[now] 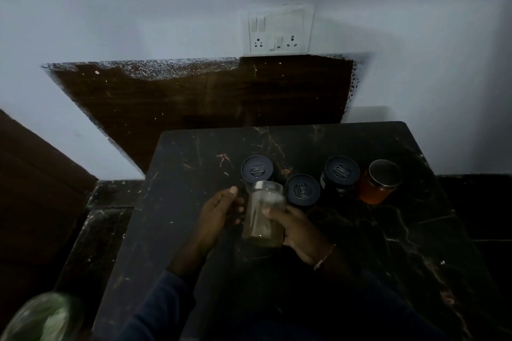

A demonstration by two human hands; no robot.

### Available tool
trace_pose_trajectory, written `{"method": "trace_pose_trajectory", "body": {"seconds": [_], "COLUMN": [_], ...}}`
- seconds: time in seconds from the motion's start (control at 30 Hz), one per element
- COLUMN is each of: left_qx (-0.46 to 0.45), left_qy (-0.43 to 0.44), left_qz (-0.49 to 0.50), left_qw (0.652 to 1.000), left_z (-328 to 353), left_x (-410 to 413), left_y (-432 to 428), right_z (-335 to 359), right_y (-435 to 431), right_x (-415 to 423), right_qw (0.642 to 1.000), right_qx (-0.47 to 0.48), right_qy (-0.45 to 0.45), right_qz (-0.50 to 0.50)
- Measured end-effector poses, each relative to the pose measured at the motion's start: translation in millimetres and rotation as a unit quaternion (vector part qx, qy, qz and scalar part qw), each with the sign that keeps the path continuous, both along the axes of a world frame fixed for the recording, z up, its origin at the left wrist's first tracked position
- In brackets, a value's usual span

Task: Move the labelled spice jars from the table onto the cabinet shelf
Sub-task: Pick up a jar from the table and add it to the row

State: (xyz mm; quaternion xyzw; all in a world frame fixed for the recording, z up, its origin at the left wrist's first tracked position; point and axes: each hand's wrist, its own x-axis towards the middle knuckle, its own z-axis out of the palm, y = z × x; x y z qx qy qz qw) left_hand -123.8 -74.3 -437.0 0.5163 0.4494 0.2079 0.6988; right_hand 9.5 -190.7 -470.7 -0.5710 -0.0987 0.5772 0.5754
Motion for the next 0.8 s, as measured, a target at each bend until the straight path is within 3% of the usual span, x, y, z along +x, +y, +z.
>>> {"method": "trace_pose_trajectory", "body": {"seconds": [0.23, 0.4, 0.5, 0.63, 0.8], "left_qx": [-0.018, -0.027, -0.001, 0.027, -0.068], "left_qy": [0.012, -0.037, -0.044, -0.045, -0.125], "left_qz": [-0.061, -0.056, -0.055, -0.096, -0.114], "left_qw": [0.998, 0.997, 0.998, 0.994, 0.983], "left_z": [-10, -4, 2, 7, 7], "left_x": [-4, -8, -7, -4, -6], "left_y": [-19, -12, -7, -7, -6], "right_z": [4, 14, 16, 23, 37], "right_y": [-3, -3, -3, 1, 9], "right_x": [-7, 4, 6, 3, 0], "right_qw": [1.000, 0.999, 0.997, 0.998, 0.999], "right_qx": [-0.004, -0.008, 0.012, 0.014, 0.042], "right_qy": [-0.020, -0.046, -0.077, -0.051, -0.024], "right_qz": [-0.005, -0.019, -0.024, -0.025, -0.019]}}
